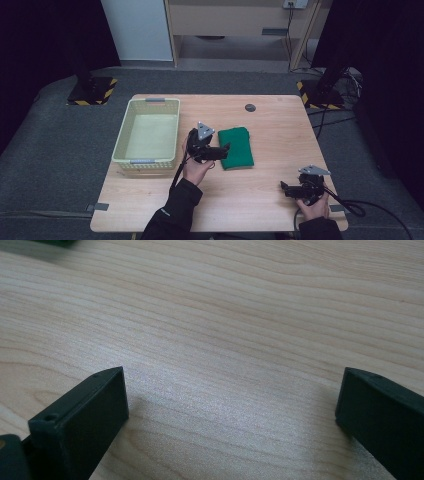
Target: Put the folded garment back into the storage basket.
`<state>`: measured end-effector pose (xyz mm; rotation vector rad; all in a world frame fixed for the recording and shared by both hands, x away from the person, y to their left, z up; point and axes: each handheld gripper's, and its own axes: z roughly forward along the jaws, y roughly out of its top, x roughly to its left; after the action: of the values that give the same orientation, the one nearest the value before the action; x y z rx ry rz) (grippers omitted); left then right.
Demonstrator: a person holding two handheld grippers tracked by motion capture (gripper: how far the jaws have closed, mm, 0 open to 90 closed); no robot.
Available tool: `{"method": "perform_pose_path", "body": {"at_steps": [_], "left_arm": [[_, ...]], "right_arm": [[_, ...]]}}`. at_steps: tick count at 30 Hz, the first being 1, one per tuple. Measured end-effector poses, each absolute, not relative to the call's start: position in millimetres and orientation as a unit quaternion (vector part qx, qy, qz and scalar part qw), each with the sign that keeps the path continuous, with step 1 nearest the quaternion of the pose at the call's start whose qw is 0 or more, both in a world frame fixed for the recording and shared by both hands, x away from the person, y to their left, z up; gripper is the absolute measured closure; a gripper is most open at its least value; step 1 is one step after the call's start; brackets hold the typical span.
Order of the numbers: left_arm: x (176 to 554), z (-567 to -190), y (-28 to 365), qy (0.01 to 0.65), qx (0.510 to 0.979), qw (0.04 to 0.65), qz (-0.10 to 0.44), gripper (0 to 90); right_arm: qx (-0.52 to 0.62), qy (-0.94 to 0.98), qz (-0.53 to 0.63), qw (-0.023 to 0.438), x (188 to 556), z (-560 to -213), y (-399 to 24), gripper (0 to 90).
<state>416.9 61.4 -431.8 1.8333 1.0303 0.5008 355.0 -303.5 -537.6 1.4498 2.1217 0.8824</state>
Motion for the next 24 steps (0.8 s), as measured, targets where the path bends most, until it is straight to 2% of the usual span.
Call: {"method": "perform_pose_path", "body": {"at_steps": [24], "left_arm": [[433, -451, 47, 0.425, 0.752, 0.467, 0.188, 7.7]], "right_arm": [[0.521, 0.764, 0.317, 0.211, 355, -538, -303, 0.4]]}}
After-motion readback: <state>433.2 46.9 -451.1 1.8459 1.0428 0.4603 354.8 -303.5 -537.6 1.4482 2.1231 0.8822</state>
